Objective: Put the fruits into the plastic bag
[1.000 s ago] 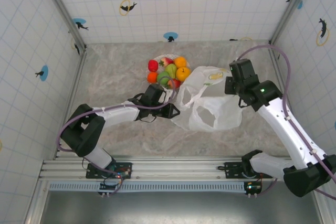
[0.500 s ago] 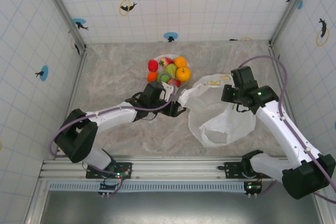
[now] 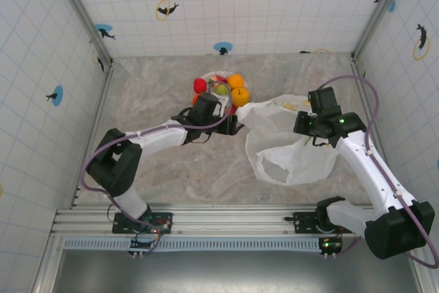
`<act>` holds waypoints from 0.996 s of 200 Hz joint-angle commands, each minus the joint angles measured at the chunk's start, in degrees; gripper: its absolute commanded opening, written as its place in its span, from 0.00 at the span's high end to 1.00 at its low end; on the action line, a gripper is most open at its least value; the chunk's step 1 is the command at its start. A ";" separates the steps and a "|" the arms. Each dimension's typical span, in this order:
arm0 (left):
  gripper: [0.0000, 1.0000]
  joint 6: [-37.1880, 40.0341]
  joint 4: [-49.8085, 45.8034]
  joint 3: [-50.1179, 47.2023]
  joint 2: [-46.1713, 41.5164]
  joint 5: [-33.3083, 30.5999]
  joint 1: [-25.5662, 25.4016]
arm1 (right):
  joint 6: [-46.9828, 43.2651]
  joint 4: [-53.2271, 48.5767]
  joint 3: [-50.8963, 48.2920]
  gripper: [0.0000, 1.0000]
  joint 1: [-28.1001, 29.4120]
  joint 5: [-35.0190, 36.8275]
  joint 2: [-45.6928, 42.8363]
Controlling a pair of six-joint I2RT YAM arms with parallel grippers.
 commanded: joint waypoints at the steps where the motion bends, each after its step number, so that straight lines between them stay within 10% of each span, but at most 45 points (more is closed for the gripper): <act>1: 0.20 1.17 -1.51 -0.58 -0.89 2.18 0.60 | 6.67 8.27 -5.35 1.00 -0.69 -3.54 -3.00; 55: 0.15 6.13 -5.87 -7.93 -9.14 6.29 2.99 | 21.20 25.06 -16.85 1.00 -0.72 -3.14 -9.07; 120: 0.11 8.46 -13.42 -11.28 -18.71 6.18 9.68 | 17.89 22.62 -14.36 1.00 -0.60 -2.52 -6.44; 199: 0.16 3.95 -17.75 5.59 -6.93 -3.30 19.68 | 16.50 23.89 -13.34 1.00 0.34 -3.40 -5.21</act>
